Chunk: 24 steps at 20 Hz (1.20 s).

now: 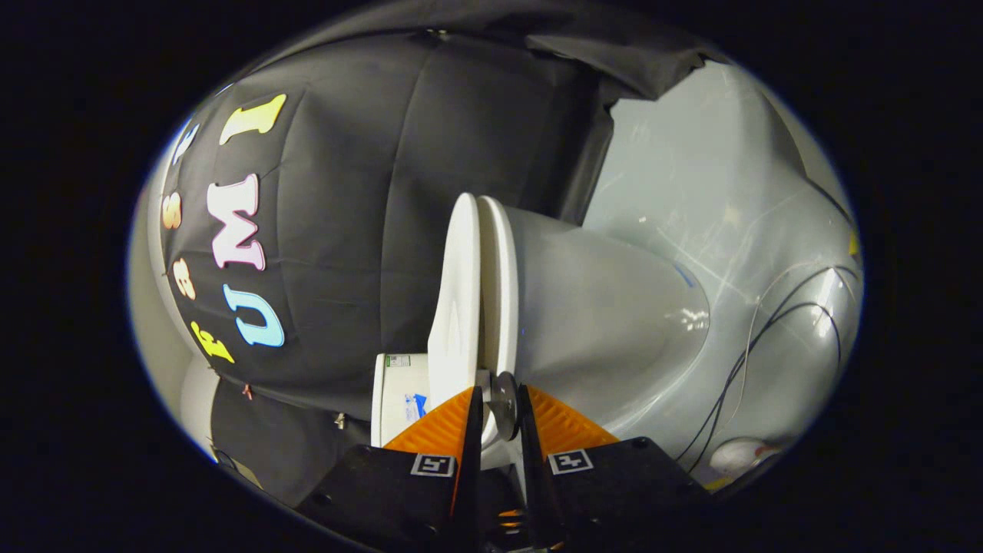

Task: Open the toilet lid.

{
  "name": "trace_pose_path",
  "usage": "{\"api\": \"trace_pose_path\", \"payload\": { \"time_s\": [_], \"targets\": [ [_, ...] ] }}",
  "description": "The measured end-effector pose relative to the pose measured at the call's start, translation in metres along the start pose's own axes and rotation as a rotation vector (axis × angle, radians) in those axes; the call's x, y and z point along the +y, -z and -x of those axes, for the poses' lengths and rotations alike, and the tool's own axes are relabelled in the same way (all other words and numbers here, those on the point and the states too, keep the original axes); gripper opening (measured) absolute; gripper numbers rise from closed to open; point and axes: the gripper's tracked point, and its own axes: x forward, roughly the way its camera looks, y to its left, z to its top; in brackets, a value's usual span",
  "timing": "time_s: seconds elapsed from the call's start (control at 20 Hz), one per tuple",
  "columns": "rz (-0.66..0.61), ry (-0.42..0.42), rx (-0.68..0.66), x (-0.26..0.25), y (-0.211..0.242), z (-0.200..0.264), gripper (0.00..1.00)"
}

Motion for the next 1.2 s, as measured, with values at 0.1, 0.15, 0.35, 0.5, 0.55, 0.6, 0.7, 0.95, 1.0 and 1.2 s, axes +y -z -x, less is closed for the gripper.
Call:
{"api": "trace_pose_path", "payload": {
  "time_s": [0.1,0.15,0.35,0.5,0.55,0.6,0.7,0.95,1.0,1.2],
  "targets": [
    [-0.005,0.005,-0.011,-0.001,0.0,0.004,0.12],
    [0.007,-0.002,-0.025,0.001,-0.005,0.009,0.13],
    [-0.013,-0.025,-0.008,0.001,-0.004,0.01,0.11],
    [0.017,-0.023,-0.023,0.003,-0.005,0.004,0.1],
    [0.005,0.001,-0.045,-0.004,-0.007,0.008,0.07],
    [0.009,-0.003,-0.051,-0.001,-0.006,0.0,0.05],
    [0.009,-0.007,-0.05,0.0,-0.007,0.011,0.05],
    [0.063,0.019,-0.069,0.006,-0.005,0.011,0.05],
    [0.08,0.027,-0.076,0.009,-0.006,0.013,0.05],
    [0.132,0.026,-0.097,0.033,-0.007,0.02,0.05]
  ]
}}
